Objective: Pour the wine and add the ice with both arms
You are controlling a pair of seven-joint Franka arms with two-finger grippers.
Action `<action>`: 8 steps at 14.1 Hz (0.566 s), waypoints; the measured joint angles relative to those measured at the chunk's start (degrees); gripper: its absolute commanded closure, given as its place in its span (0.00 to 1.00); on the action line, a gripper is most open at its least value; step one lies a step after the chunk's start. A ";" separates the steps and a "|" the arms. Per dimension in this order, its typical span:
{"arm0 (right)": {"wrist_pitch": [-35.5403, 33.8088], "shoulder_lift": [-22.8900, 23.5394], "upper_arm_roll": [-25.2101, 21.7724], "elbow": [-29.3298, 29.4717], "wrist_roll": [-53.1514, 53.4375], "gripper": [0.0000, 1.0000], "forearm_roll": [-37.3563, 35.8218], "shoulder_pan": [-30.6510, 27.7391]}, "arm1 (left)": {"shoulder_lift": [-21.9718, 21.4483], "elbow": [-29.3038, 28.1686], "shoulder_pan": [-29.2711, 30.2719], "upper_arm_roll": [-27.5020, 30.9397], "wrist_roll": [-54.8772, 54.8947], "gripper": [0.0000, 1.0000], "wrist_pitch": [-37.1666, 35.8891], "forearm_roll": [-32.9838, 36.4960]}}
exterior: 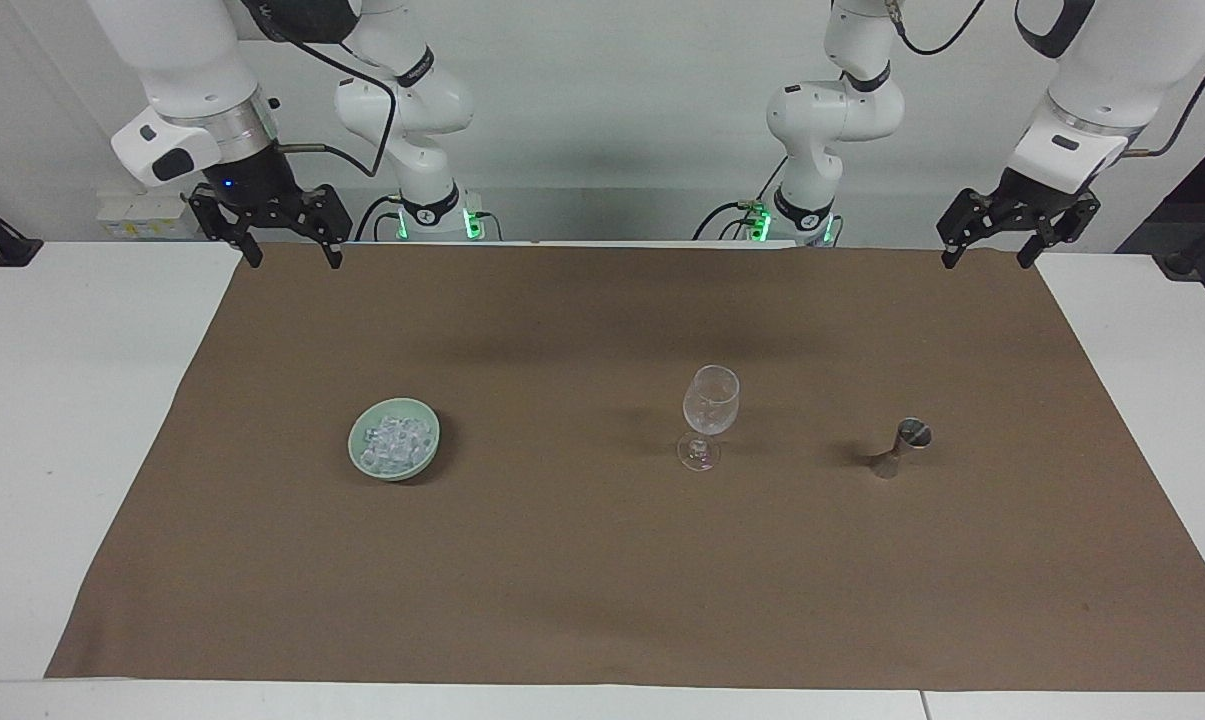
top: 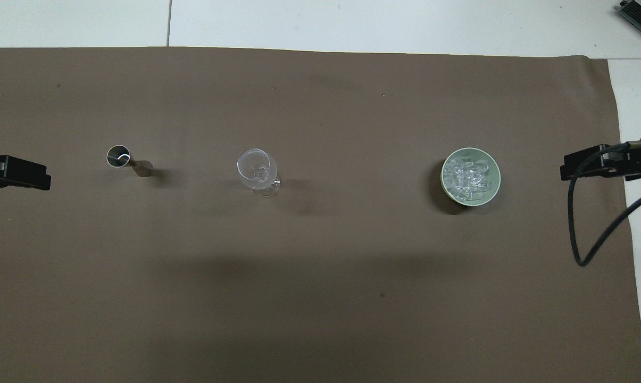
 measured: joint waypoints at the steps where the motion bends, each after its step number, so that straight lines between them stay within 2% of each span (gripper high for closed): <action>1: 0.00 0.00 0.00 0.00 0.00 0.00 0.00 0.00 | 0.62 0.10 0.01 0.11 1.92 0.00 0.07 0.00; 6: 0.00 0.00 0.00 0.00 0.00 0.00 0.00 0.00 | 1.48 0.74 3.33 0.85 12.08 0.00 0.15 -0.06; 8: 0.00 0.00 0.00 0.00 0.00 0.00 0.00 0.00 | 1.53 0.77 5.32 0.91 16.07 0.00 0.42 -2.45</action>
